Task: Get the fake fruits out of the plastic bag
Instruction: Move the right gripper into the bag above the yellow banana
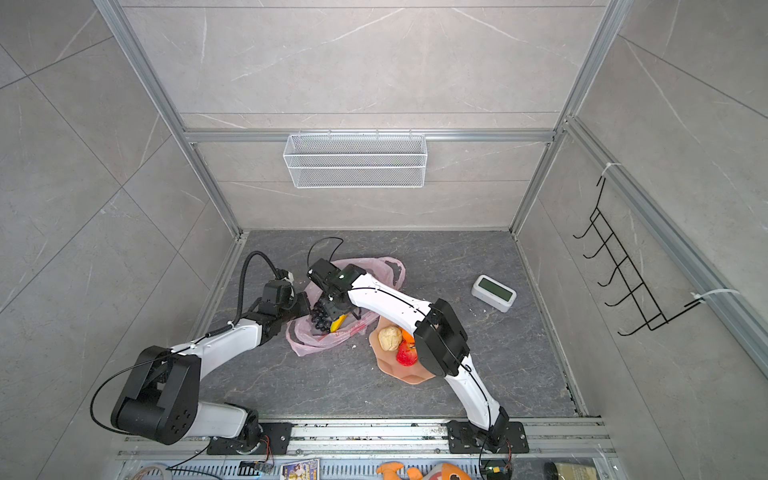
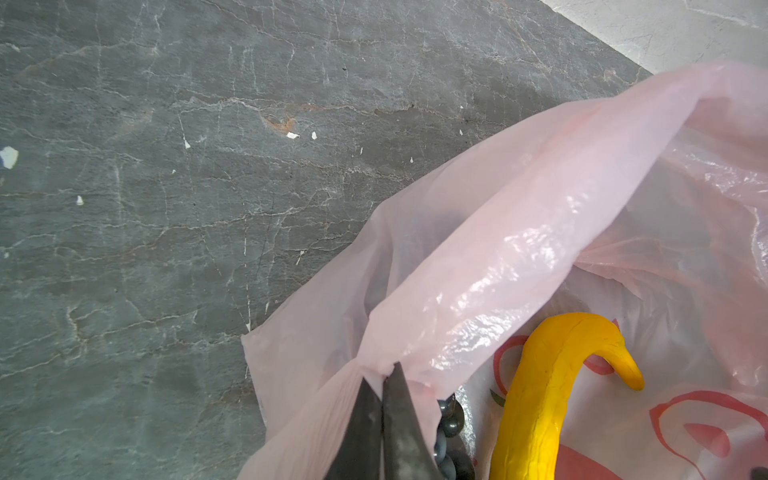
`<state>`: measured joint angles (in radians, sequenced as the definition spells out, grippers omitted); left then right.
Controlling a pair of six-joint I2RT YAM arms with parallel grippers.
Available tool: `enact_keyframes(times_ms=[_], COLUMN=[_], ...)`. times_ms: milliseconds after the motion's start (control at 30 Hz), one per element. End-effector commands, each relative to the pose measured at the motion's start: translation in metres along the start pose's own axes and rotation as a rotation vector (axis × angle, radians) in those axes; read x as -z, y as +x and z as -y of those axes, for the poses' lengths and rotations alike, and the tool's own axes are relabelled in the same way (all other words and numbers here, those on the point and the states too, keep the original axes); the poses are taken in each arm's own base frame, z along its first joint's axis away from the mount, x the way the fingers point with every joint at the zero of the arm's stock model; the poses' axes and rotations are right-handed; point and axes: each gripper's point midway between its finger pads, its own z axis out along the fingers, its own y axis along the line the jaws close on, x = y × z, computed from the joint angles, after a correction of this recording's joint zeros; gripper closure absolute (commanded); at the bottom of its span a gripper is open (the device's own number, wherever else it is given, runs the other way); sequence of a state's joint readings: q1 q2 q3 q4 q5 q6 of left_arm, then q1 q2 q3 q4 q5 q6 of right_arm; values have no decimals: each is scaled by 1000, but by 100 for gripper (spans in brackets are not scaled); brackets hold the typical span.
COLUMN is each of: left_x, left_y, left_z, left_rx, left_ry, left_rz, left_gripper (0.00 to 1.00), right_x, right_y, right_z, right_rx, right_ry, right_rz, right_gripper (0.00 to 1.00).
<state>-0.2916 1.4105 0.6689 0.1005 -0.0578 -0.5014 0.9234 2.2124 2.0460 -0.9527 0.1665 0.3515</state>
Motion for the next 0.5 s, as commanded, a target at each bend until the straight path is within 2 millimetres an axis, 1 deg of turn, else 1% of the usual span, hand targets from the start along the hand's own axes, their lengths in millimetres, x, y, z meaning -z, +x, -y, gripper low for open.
enact_keyframes(times_ms=[0,100,267,467], left_x=[1,1,4,5], left_y=[-10,-9,-11,-11], left_z=[4,4,5,5], left_rx=[15,15,13,13], left_ry=[17,20,22,24], left_rz=[27,25,33,32], left_gripper=[100,100,100,100], right_x=[-1,-8,-18,-44], right_y=[12,11,4,2], right_z=[-9,-9,-4,3], right_rx=[-300,-429,-545,-663], right_ry=[-40,-48,-31,-31], right_rz=[-59,-26,22,0], right_gripper=[36,35,34,34])
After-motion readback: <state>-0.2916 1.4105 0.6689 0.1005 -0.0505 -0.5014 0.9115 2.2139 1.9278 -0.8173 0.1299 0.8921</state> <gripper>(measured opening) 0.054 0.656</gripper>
